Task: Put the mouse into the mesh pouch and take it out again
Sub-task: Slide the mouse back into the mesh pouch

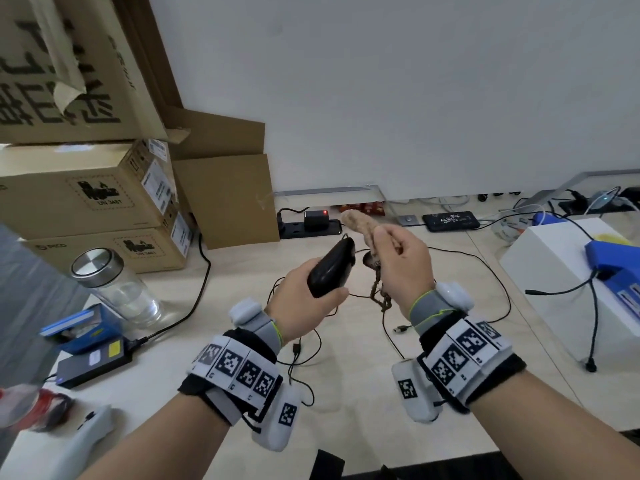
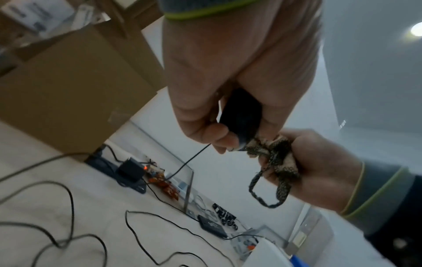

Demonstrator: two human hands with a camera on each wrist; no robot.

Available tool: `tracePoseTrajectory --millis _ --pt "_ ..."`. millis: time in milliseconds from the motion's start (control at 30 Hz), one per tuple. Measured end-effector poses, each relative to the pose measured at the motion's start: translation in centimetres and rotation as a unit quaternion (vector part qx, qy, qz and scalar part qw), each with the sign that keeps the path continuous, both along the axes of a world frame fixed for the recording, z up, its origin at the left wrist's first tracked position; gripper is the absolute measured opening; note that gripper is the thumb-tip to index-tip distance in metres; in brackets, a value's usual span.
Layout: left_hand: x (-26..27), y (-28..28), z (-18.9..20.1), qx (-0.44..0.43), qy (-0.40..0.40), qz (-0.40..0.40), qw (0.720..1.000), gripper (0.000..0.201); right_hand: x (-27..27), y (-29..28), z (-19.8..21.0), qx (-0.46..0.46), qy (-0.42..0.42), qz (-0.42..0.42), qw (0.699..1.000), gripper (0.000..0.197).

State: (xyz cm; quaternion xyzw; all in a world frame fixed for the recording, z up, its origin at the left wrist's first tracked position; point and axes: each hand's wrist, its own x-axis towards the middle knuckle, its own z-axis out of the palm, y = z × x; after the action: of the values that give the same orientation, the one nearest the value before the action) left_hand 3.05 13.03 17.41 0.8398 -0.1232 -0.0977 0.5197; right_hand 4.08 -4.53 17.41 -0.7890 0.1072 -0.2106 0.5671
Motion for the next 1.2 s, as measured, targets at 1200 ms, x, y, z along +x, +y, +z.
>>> tracePoseTrajectory --millis 1200 --pt "1.7 0.8 -0.3 -0.403 0.2 0.048 0.892 0.044 1.3 0.0 0.6 0.059 0.005 0.001 0.998 0.019"
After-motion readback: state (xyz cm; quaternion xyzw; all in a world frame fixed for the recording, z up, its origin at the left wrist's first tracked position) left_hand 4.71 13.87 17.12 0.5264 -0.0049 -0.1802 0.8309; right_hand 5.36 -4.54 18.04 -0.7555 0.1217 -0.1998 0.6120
